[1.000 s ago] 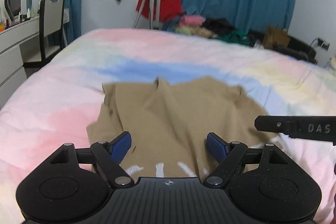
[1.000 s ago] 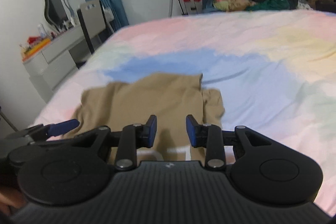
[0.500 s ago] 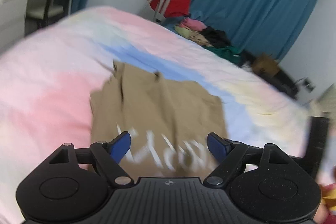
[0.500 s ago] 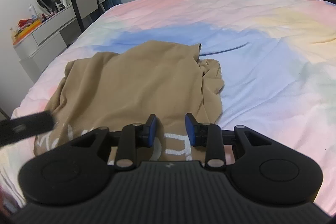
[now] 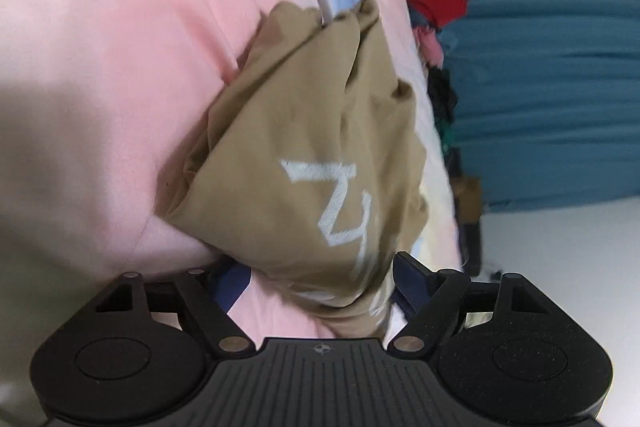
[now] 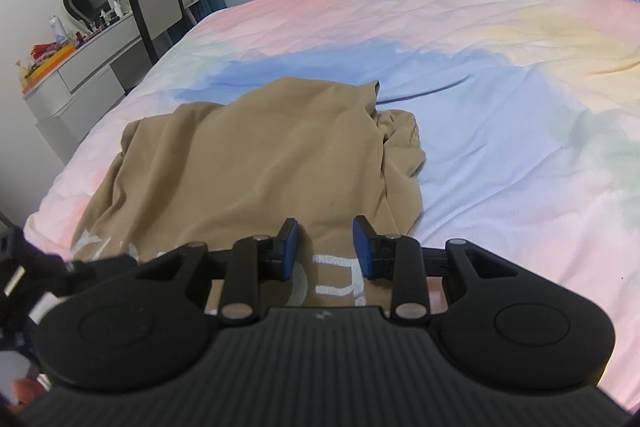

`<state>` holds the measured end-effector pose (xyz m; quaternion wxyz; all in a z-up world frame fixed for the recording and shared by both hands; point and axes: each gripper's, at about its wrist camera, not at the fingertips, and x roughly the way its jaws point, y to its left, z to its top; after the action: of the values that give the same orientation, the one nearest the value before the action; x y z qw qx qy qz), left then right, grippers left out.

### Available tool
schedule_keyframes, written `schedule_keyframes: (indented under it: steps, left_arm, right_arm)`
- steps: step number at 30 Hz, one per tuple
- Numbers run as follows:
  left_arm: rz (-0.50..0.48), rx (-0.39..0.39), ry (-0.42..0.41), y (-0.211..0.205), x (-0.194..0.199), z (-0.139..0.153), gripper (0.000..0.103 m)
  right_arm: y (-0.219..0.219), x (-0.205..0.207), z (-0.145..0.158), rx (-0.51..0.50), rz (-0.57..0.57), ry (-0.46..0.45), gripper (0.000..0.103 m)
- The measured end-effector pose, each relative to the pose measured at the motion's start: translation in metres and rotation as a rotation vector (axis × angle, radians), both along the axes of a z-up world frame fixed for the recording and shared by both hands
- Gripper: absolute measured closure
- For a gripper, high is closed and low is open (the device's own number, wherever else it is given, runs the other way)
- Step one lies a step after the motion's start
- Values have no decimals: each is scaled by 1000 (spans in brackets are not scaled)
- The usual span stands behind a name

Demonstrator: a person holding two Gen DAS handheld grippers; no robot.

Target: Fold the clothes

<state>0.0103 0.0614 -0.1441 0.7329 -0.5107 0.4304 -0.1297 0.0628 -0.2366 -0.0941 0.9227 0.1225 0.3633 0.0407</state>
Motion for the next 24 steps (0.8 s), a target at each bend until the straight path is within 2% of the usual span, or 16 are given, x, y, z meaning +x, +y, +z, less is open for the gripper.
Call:
schedule_keyframes:
  steps: [2, 4, 9, 12, 17, 18, 20, 21, 22, 24]
  left_arm:
    - [27, -2, -2, 3, 1, -1, 24]
    - [66, -9, 3, 6, 2, -3, 30]
    - [113, 5, -3, 15, 2, -3, 59]
    - [106, 56, -51, 13, -1, 7, 69]
    - [81, 127, -151, 6, -6, 28, 74]
    - [80, 129, -158, 5, -7, 29, 74]
    - [84, 116, -155, 4, -8, 29, 74]
    - [86, 109, -151, 5, -8, 29, 74]
    - [87, 105, -149, 4, -8, 28, 74]
    - [90, 97, -144, 4, -9, 27, 74]
  right_arm:
    - [1, 0, 0, -4, -1, -1, 70]
    - [1, 0, 0, -5, -1, -2, 70]
    - [0, -1, 0, 4, -2, -4, 70]
    - [0, -1, 0, 6, -3, -4, 70]
    - [-6, -1, 2, 49, -24, -7, 68]
    - [-9, -2, 4, 81, -29, -10, 63]
    - [-15, -5, 10, 164, -42, -22, 41]
    - [-20, -9, 13, 234, -49, -37, 21]
    - [-25, -13, 17, 308, -56, -53, 12]
    - [-34, -22, 21, 479, -54, -46, 15]
